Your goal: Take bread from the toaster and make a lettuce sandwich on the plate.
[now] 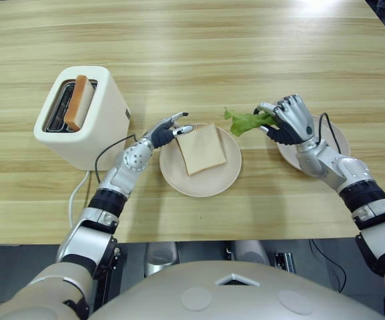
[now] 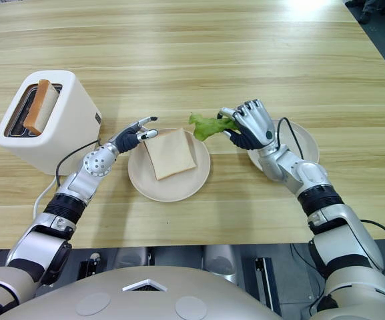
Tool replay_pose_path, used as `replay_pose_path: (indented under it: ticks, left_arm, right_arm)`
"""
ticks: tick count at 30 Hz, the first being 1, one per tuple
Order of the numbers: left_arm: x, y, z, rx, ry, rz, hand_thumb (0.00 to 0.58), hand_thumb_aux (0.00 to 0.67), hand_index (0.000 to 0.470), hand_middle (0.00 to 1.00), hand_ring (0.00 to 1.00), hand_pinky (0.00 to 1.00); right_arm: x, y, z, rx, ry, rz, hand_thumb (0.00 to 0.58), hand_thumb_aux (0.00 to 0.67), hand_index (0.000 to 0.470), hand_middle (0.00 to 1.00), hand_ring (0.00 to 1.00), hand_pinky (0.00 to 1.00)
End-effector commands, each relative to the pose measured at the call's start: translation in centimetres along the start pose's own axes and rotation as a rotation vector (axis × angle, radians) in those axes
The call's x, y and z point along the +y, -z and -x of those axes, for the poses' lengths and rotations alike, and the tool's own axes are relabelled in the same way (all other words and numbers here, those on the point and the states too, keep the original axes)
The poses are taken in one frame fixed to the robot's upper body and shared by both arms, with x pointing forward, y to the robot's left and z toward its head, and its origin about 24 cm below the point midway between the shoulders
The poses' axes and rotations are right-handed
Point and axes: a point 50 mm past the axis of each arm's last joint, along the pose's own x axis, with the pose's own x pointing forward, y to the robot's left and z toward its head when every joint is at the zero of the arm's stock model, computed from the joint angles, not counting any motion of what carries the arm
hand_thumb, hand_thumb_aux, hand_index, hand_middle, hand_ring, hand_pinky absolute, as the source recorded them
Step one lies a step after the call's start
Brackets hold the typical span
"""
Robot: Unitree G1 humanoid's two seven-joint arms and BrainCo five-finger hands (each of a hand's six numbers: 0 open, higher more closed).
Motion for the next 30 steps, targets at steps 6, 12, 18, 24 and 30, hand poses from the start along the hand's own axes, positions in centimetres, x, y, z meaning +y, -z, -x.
replay_pose_path:
  ticks: [6, 12, 18, 24, 30]
  left_arm:
    - [0.9, -2.0, 1.0, -0.068, 0.011, -0.298, 0.000, 0.000, 0.000, 1.00, 1.00, 1.00]
    - [8.2, -2.9, 2.7, 0.083, -0.423, -0.707, 0.000, 0.000, 0.000, 1.00, 1.00, 1.00]
    - [11.7, -4.5, 4.7, 0.113, -0.713, -0.842, 0.000, 0.000, 0.000, 1.00, 1.00, 1.00]
    - [10.9, -4.8, 5.0, 0.054, -0.744, -0.750, 0.000, 0.000, 0.000, 1.00, 1.00, 1.00]
    - [11.5, -6.9, 7.1, -0.063, -0.858, -0.615, 0.000, 0.000, 0.000, 0.00, 0.00, 0.00]
  right_arm:
    - [0.3, -1.2, -1.9, -0.041, 0.020, -0.061, 0.580, 0.670, 0.460, 1.00, 1.00, 1.00]
    - [0.3, -1.2, -1.7, -0.030, 0.017, -0.085, 0.580, 0.670, 0.460, 1.00, 1.00, 1.00]
    - [0.4, -1.3, -1.7, -0.027, 0.017, -0.100, 0.580, 0.670, 0.460, 1.00, 1.00, 1.00]
    - [1.6, -2.6, -2.0, -0.063, -0.009, -0.150, 0.580, 0.670, 0.460, 1.00, 1.00, 1.00]
    - [4.0, -4.6, -3.3, -0.135, -0.097, -0.186, 0.580, 0.670, 0.460, 1.00, 1.00, 1.00]
